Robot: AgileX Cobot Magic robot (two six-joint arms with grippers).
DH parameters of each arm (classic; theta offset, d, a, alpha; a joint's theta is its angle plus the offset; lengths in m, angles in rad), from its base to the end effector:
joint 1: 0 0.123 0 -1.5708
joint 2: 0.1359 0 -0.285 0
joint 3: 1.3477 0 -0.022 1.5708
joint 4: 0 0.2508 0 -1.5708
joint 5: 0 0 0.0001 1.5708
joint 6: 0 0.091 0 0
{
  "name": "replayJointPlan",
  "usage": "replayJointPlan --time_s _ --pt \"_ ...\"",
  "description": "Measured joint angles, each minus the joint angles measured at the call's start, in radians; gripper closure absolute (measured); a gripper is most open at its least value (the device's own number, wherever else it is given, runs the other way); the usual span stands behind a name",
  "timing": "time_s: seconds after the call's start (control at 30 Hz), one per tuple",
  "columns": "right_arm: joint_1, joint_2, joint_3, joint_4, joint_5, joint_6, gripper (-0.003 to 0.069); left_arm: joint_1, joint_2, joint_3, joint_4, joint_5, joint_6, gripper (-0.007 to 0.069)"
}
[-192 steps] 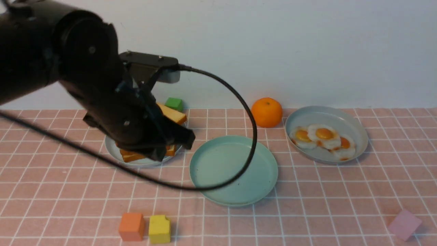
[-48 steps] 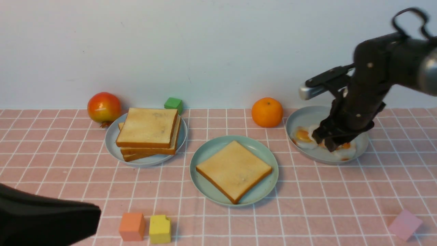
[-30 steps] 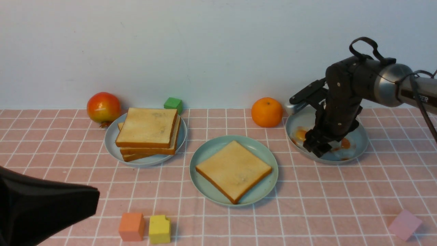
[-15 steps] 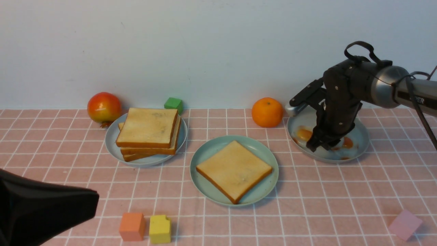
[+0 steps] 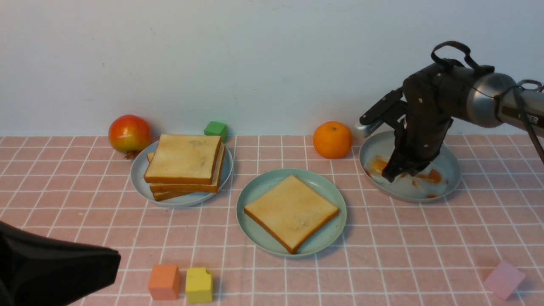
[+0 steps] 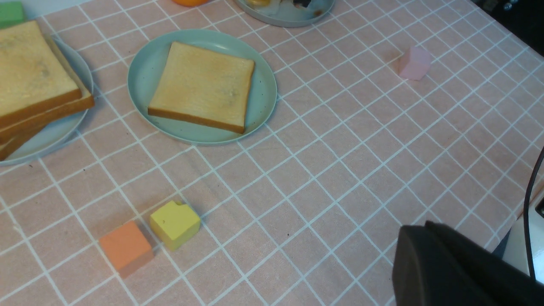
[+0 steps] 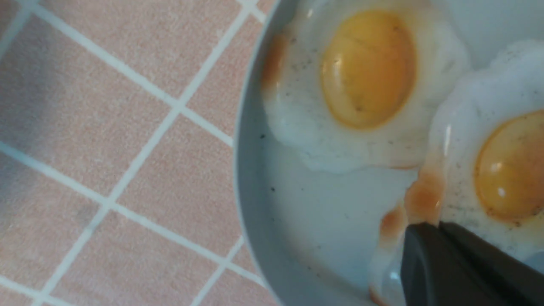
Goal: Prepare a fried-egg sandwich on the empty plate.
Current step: Use the right arm to place the fried egg on the slice of bread in the middle
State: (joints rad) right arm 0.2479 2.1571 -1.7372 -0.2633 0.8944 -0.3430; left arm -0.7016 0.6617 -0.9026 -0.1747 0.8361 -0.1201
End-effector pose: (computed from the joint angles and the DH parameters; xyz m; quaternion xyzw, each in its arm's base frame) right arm 0.4543 0.0959 0.1923 -0.3451 0.9159 -0.1228 0.1639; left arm 0.0767 -0.0802 0.3852 0.2293 0.8278 -0.2799 0.4287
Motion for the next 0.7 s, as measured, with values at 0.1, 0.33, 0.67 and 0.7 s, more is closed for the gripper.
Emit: replayJointPlan --time_s 0.1,0.33,0.67,0.7 --pt "0.001 -0.026 0.000 0.001 0.011 0.000 0.0649 0.000 0.000 0.000 0.000 0.001 0.000 0.0612" --pt "0.001 -0.087 0.000 0.055 0.066 0.000 0.0647 0.000 0.000 0.000 0.000 0.001 0.000 0.0612" --pt "0.180 -0.250 0.084 0.137 0.115 0.049 0.0645 0.000 0.000 0.000 0.028 0.000 -0.016 0.0612" --pt "0.228 -0.260 0.115 0.146 0.105 0.061 0.0645 0.000 0.000 0.000 0.033 0.000 -0.019 0.0612"
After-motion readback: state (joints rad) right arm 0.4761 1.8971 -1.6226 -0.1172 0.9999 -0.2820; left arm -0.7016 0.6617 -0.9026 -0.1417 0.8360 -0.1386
